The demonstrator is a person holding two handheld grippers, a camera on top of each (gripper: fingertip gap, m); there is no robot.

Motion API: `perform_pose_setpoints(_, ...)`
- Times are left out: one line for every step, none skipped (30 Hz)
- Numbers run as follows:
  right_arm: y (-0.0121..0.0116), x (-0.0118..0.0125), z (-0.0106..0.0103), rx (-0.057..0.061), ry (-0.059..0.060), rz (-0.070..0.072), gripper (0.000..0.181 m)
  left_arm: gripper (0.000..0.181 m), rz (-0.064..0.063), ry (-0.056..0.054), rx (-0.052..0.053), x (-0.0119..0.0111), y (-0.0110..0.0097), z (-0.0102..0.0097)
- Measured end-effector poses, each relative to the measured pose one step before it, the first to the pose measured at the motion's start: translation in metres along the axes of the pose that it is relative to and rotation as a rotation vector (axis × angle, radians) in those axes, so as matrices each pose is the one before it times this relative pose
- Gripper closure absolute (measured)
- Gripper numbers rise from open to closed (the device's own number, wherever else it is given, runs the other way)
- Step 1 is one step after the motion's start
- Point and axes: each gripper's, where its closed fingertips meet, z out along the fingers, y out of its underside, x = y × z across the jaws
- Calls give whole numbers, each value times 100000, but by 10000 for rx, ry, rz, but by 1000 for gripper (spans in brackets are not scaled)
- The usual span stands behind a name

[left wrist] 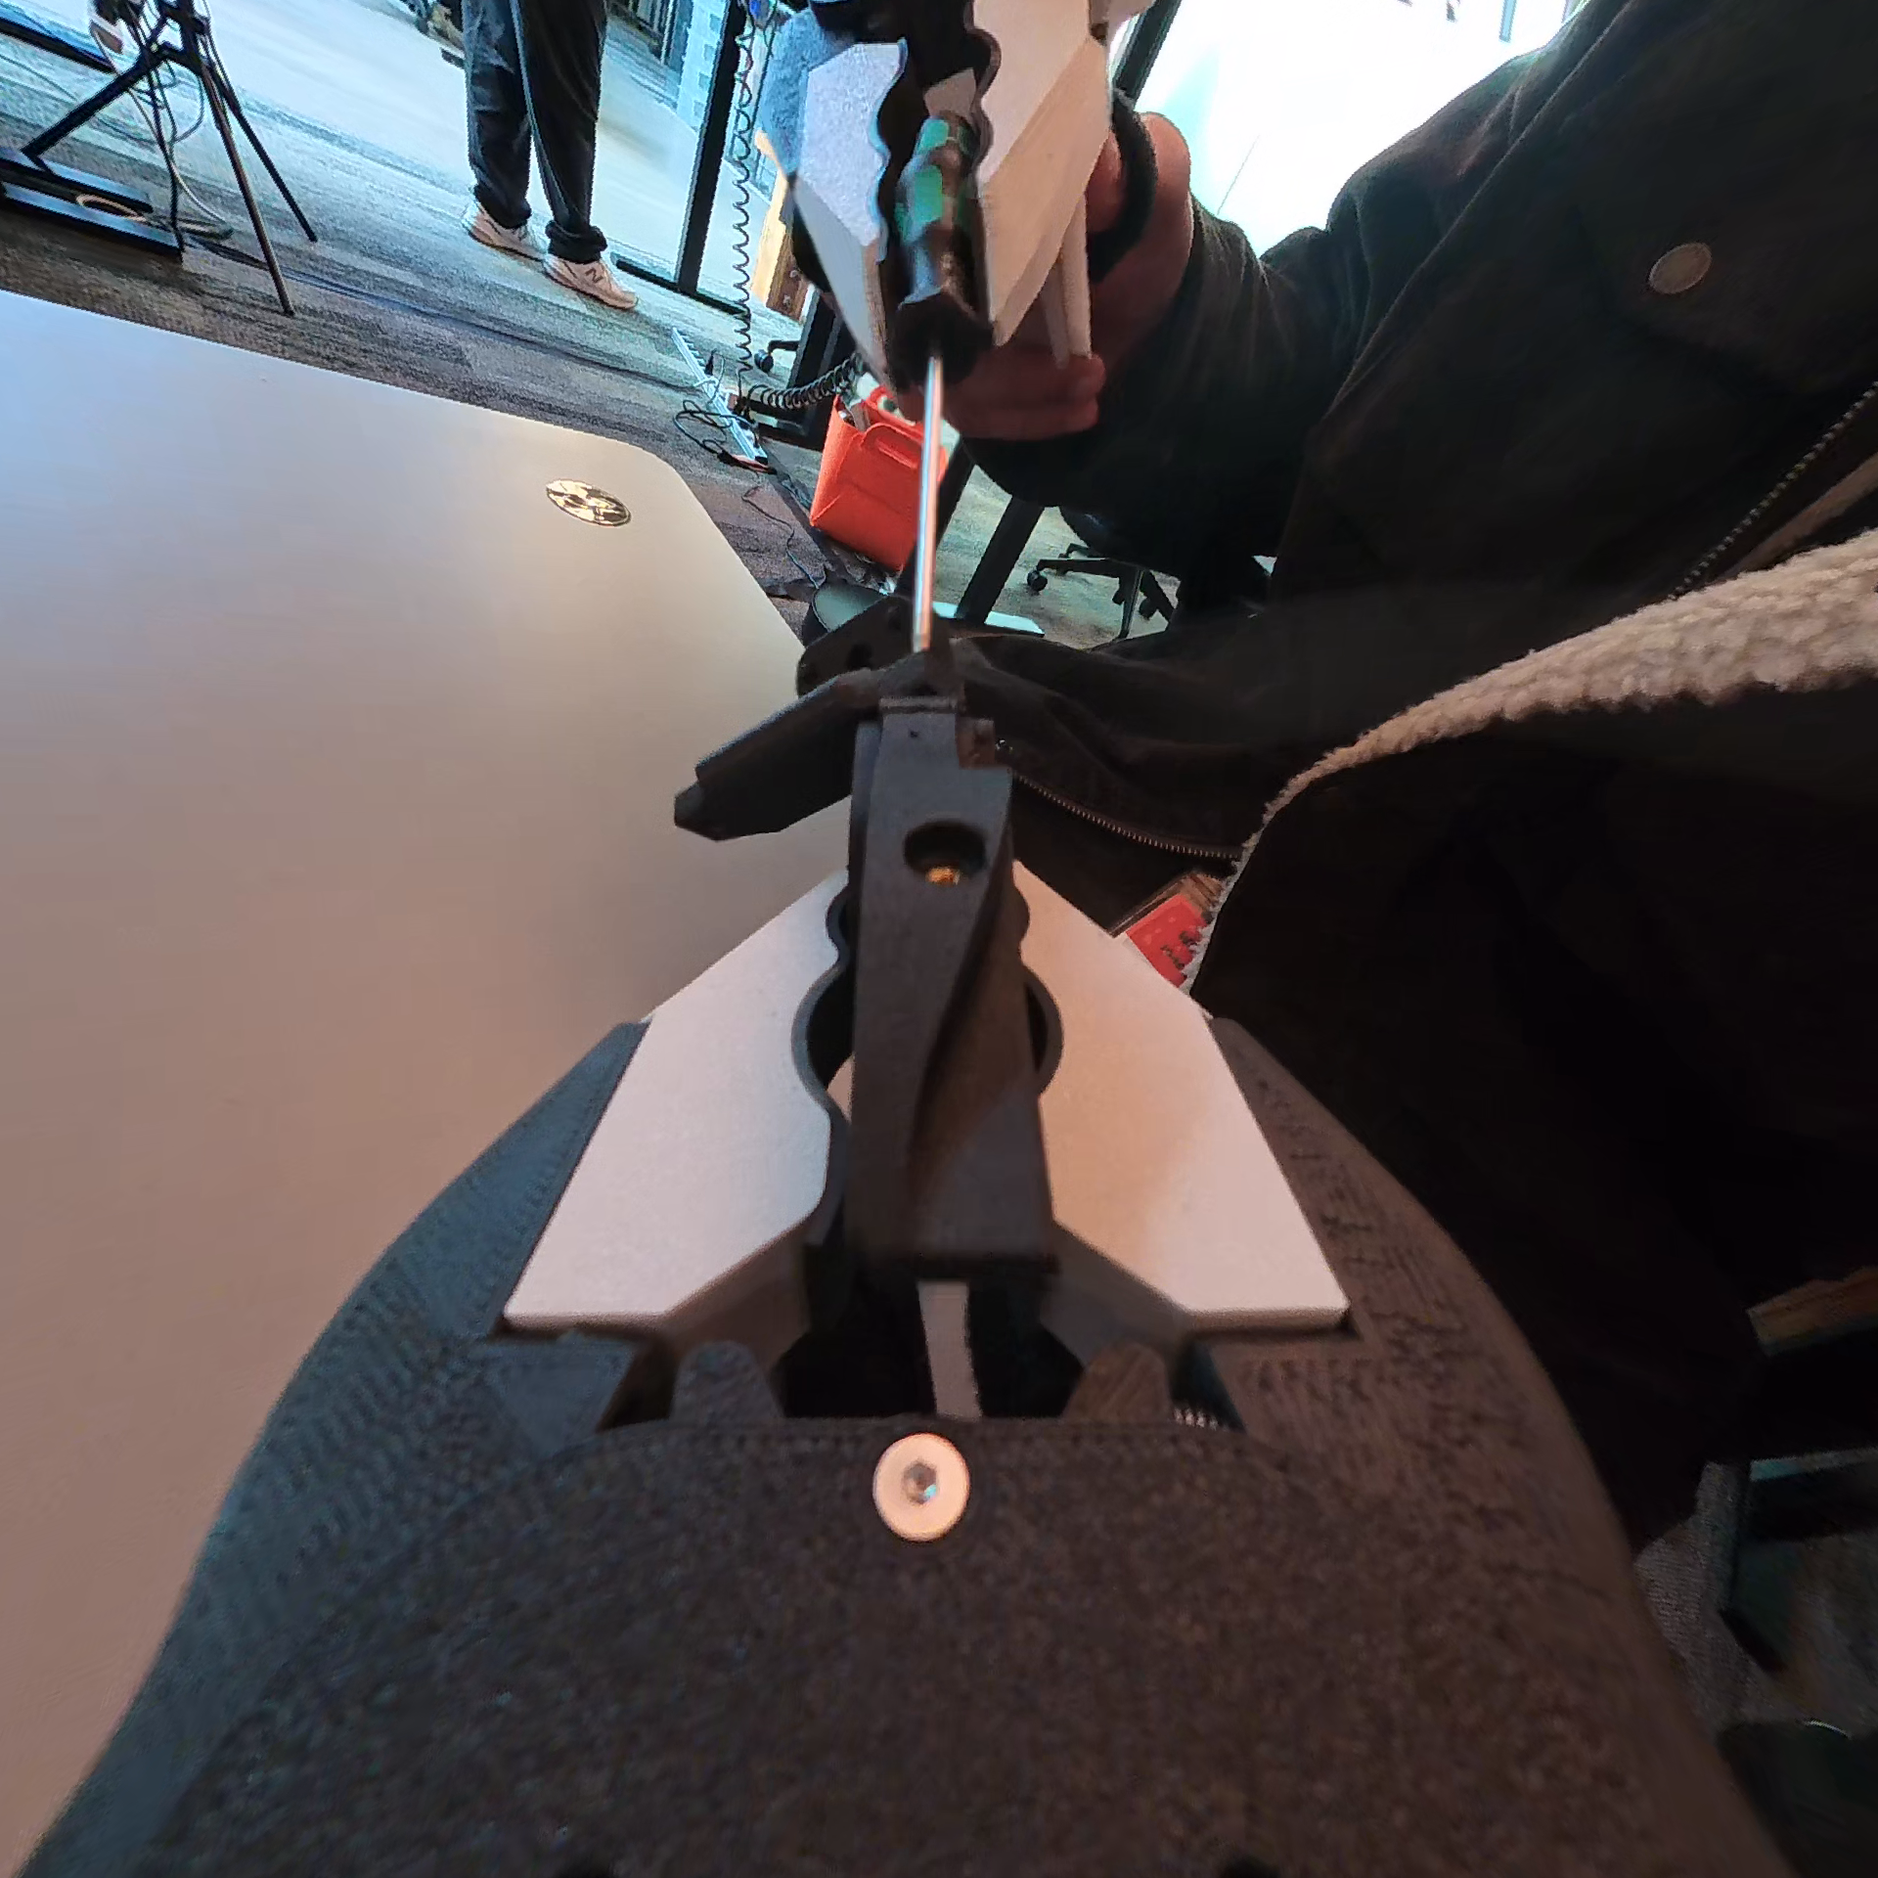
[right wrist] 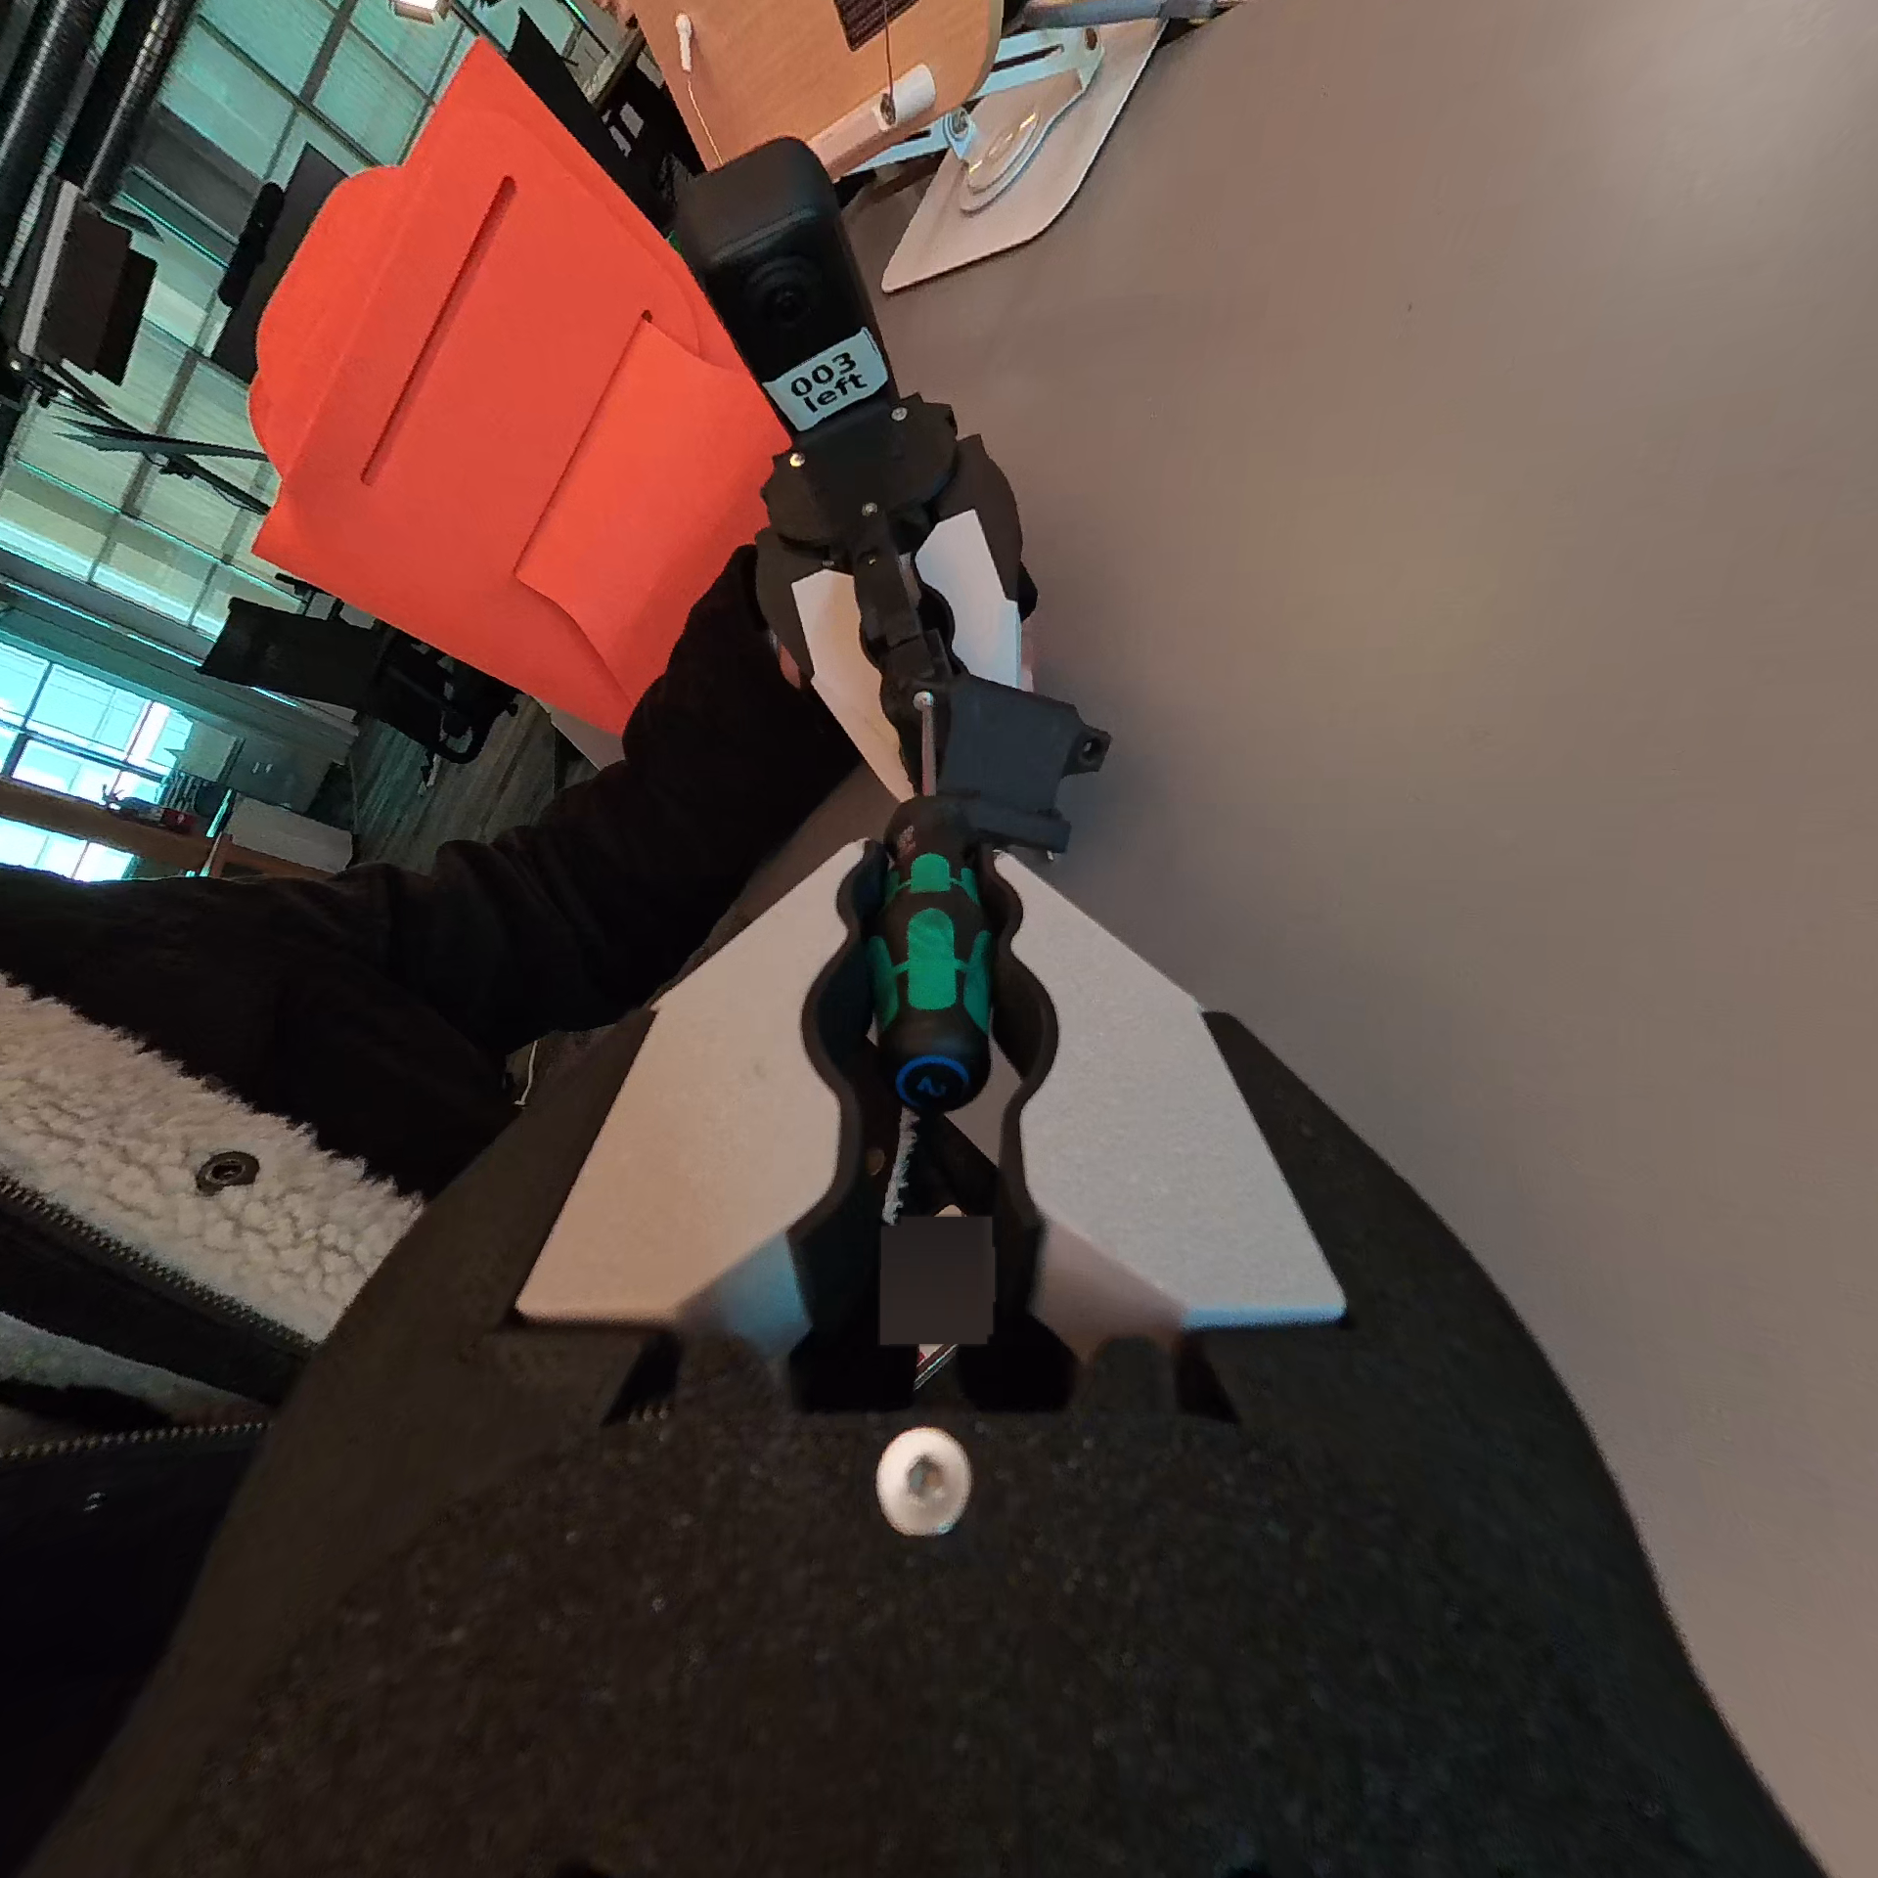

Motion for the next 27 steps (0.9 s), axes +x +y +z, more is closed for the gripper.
perform_pose_setpoints(18,-71,11,-17,-15,-26,165,159,-24,15,-2,-7,8,-21)
perform_pose_setpoints(13,8,46,-5,45,-58,165,159,-11,5,19,-1,4,-3)
perform_pose_setpoints(0,5,45,1,21,-48,165,159,-18,16,-28,-1,58,25)
perform_pose_setpoints(54,3,74,-32,-1,-35,165,159,-3,1,-42,-5,75,33)
perform_pose_setpoints(-3,2,36,6,-5,-47,165,159,3,-4,-6,4,20,23)
perform_pose_setpoints(-14,-3,3,-2,-19,-59,165,159,-10,29,21,31,-32,-10)
perform_pose_setpoints(-45,-59,-18,-9,-43,-151,165,159,-19,84,40,130,-81,-17)
perform_pose_setpoints(-49,-92,-26,-26,-44,-319,165,159,-13,101,45,184,-84,0)
perform_pose_setpoints(-76,-99,-34,-42,-9,-431,165,159,14,38,18,95,-68,9)
perform_pose_setpoints(-63,-72,-25,-84,42,-553,165,159,19,6,-67,59,59,58)
perform_pose_setpoints(-20,-57,15,-136,109,-627,165,159,17,-47,-121,-27,169,94)
perform_pose_setpoints(-3,14,94,-153,200,-766,165,159,18,-118,-151,-166,234,117)
perform_pose_setpoints(33,34,130,-182,247,-801,165,159,-7,-126,-181,-228,319,137)
perform_pose_setpoints(36,57,114,-209,258,-782,165,159,-48,-127,-127,-283,274,64)
perform_pose_setpoints(52,69,90,-200,220,-878,165,159,-69,-14,-56,-112,154,14)
perform_pose_setpoints(-42,11,47,-85,152,-1002,165,159,-35,38,16,16,-18,-32)
perform_pose_setpoints(-131,-57,-19,-23,94,-980,165,159,29,48,64,107,-112,-54)
perform_pose_setpoints(-170,-55,-78,-27,63,-1025,165,159,20,106,75,224,-162,-39)
perform_pose_setpoints(-210,-21,-110,-31,59,-1011,165,159,14,100,98,190,-202,-13)
perform_pose_setpoints(-285,-19,-132,-26,64,-1092,165,159,4,141,90,243,-174,23)
perform_pose_setpoints(-295,-22,-146,10,88,-1322,165,159,0,161,91,274,-166,35)
perform_pose_setpoints(-301,-32,-143,8,157,-1535,166,159,-14,154,93,241,-162,34)
perform_pose_setpoints(-275,-22,-148,-37,280,-1700,166,159,-17,137,100,215,-173,30)
perform_pose_setpoints(-272,-47,-111,-82,331,-1723,165,159,-47,143,62,204,-109,14)
perform_pose_setpoints(-192,-79,-56,-124,325,-1669,165,159,-55,91,23,104,-28,2)
perform_pose_setpoints(-177,-132,-62,-135,294,-1521,165,159,-26,33,-37,21,76,38)
perform_pose_setpoints(-163,-172,-57,-125,224,-1231,165,159,-16,10,-84,-2,147,86)
